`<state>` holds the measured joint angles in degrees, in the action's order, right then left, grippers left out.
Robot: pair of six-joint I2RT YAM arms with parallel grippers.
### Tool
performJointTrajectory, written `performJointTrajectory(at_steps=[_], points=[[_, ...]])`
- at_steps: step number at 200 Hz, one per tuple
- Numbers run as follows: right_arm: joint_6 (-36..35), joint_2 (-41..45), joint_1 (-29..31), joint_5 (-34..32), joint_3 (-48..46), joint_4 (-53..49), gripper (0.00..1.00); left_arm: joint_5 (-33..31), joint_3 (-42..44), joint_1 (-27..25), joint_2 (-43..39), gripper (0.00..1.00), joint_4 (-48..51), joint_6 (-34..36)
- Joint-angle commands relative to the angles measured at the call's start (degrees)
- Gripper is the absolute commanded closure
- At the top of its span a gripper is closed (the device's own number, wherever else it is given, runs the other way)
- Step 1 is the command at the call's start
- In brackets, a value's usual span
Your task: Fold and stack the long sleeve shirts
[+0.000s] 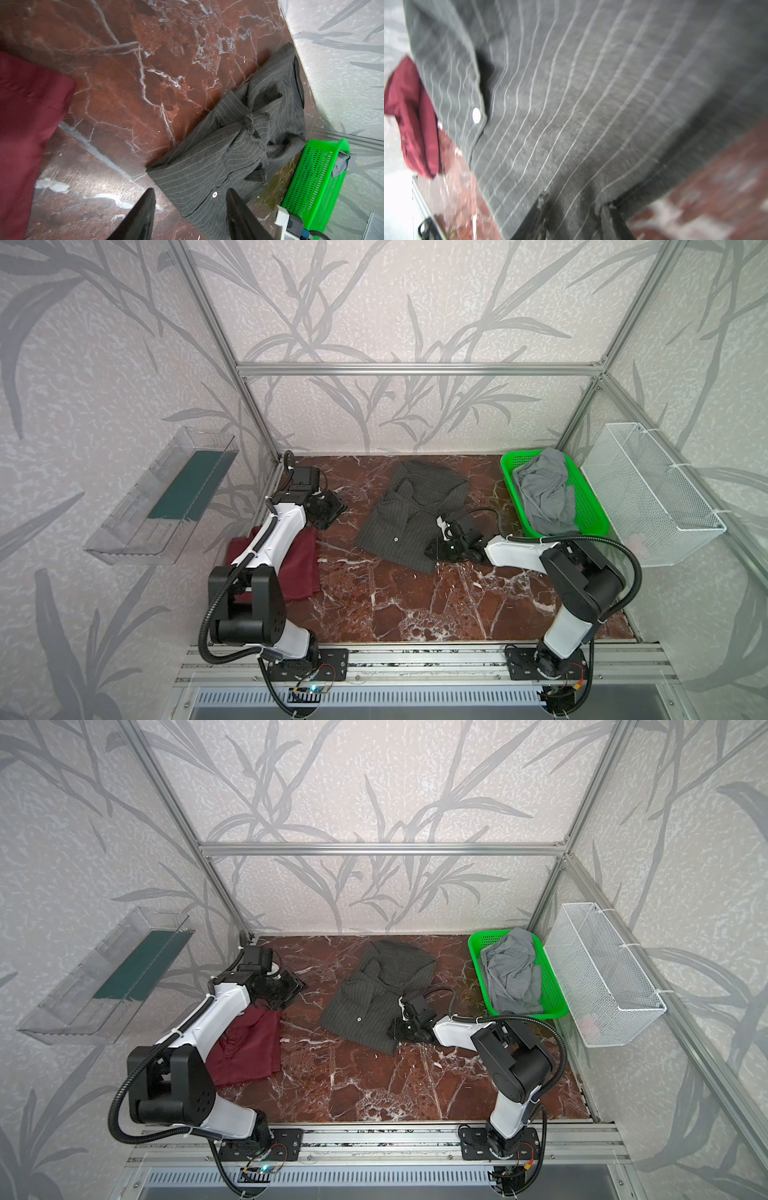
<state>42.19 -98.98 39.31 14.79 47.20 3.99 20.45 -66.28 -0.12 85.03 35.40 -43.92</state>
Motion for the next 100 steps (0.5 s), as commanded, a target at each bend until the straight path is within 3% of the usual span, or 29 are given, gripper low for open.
performJointTrajectory(at_steps=[1,29,44,69,100], points=[[6.76,0.82,8.12,-3.50,-2.50,-4.10,0.59,-0.14,1.86,-0.06,-4.00,0.43,2.23,2.30],[13.77,1.51,21.92,-5.57,-2.46,1.85,0.58,-0.10,4.93,0.21,-7.34,0.42,0.93,3.93],[15.54,-0.63,25.96,-4.31,-0.22,2.14,0.58,-0.07,6.04,0.30,-8.62,0.42,0.01,5.22],[14.67,2.49,29.24,-6.86,2.55,-3.36,0.55,-0.02,6.52,0.39,-9.45,0.42,0.00,7.29],[6.74,11.05,29.42,-14.74,7.32,-19.21,0.52,-0.11,6.87,0.60,-9.77,0.42,0.07,10.13]])
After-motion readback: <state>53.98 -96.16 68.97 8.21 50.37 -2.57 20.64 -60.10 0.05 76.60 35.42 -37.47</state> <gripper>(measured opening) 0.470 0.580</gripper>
